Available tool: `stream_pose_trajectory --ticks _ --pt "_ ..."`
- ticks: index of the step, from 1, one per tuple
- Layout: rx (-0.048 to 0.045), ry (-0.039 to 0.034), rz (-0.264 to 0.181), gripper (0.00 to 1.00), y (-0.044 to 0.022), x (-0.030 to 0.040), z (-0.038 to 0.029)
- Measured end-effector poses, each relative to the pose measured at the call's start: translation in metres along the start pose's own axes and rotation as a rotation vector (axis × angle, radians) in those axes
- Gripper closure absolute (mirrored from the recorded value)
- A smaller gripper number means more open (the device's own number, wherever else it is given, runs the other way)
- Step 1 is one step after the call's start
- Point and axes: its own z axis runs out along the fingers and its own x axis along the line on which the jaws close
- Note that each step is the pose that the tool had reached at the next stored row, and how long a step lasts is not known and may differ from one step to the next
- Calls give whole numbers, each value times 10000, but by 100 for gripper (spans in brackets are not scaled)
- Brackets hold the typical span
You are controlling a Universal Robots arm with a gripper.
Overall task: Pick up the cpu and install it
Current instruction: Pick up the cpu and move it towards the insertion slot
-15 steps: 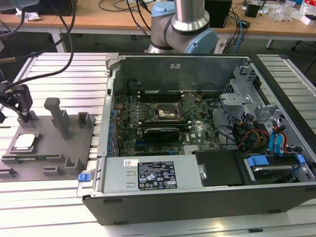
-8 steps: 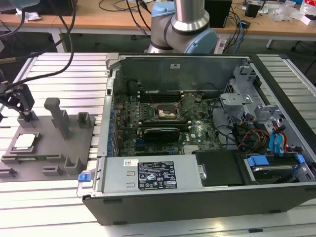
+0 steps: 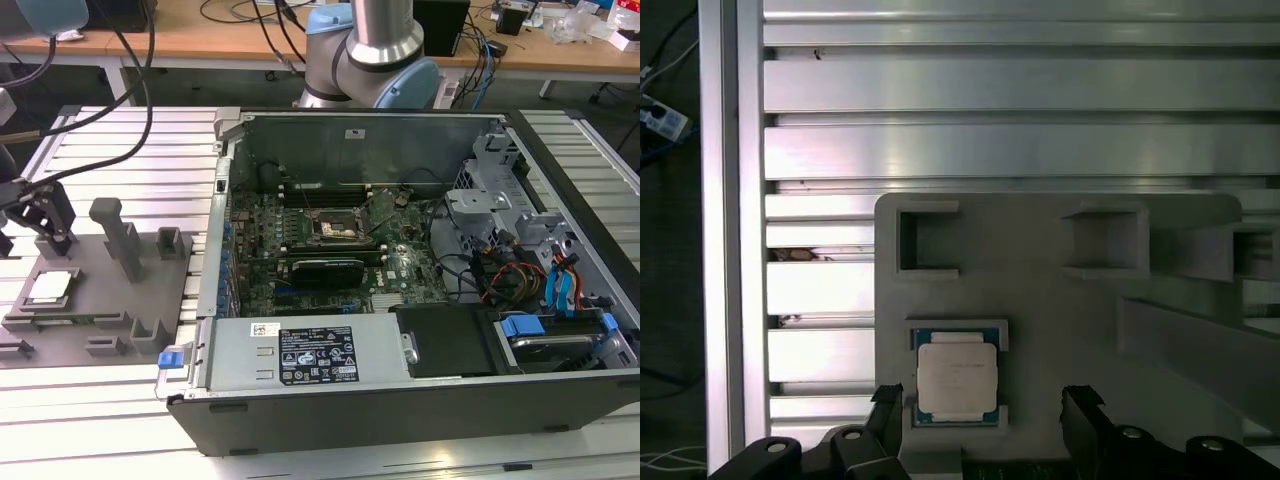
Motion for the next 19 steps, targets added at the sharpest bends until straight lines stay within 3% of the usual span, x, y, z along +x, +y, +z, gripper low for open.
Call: stream_pose_trajectory --ticks 19 --pt "0 0 0 26 0 5 198"
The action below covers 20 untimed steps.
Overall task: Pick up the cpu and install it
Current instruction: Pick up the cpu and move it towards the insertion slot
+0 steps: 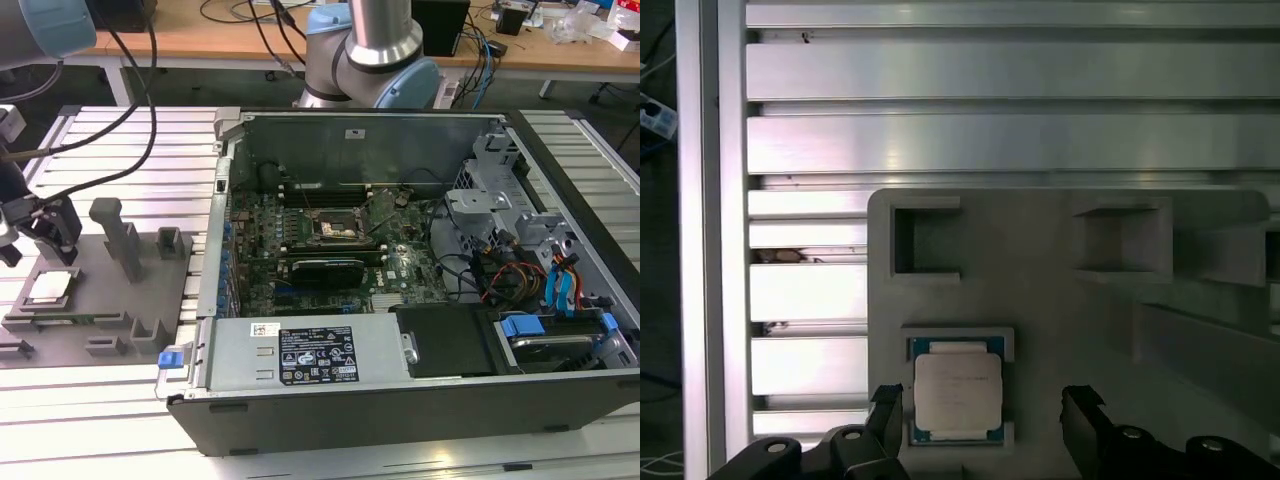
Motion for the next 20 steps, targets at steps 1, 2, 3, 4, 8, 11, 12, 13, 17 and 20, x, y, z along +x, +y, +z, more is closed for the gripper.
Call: stream_pose_trajectory --ticks 1,2,3,4,8,11,12,13,17,20 --pt "0 -1 1 26 0 0 8" --pt "0 0 1 26 0 1 25" --pt "0 -1 1 26 0 1 41" --pt "0 -1 1 26 0 1 58" --pt "0 -1 0 26 0 3 112" --pt "0 -1 0 26 0 4 149" --pt "0 0 1 26 0 4 165" --pt "0 -1 0 26 0 4 178" --pt "291 -4 -25 26 -1 5 211" --pt "290 -5 -71 26 -18 6 241"
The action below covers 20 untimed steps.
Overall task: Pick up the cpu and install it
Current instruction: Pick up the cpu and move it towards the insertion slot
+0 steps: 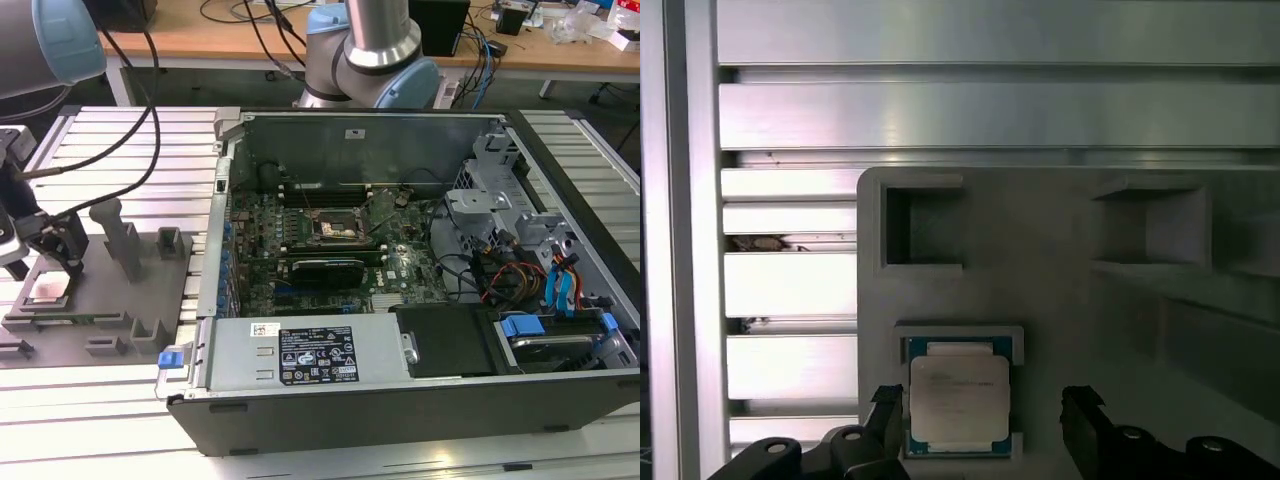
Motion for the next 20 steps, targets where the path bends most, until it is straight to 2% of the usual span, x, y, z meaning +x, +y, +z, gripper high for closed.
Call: stream_pose_trajectory --ticks 3,8,11,15,20 --pt "-7 -7 -219 26 -37 14 50" --pt "-21 -14 -449 26 -37 37 98" --pt "-23 -15 -489 26 -35 41 160" --pt "-61 -16 -490 26 -33 43 208" --pt "-62 -15 -490 26 -33 42 213"
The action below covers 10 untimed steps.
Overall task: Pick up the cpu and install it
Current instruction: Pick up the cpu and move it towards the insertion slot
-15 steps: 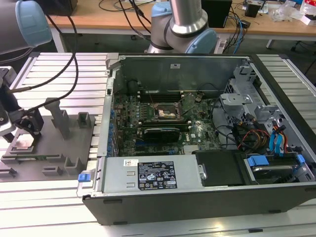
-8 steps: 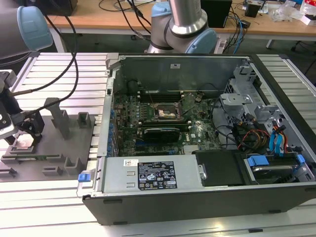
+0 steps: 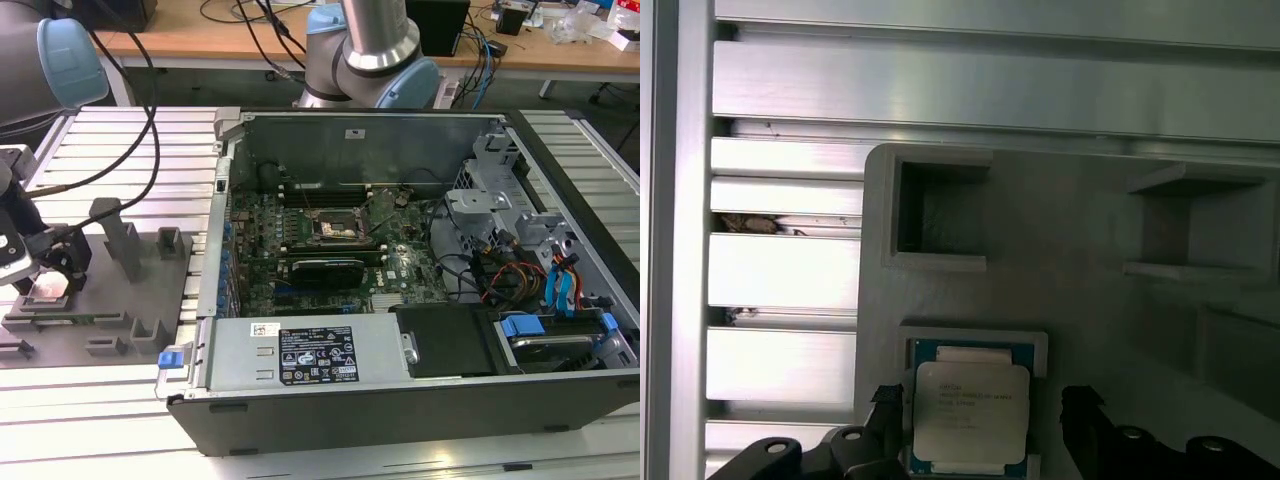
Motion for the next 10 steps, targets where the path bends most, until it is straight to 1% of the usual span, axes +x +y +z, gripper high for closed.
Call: stream_pose_trajectory --ticks 1,3,4,5,10 --pt "0 0 0 27 0 0 1" --pt "1 0 0 41 0 0 1" --pt "2 1 0 41 0 0 1" --pt "1 0 0 45 0 0 1" --pt "1 0 0 45 0 0 3"
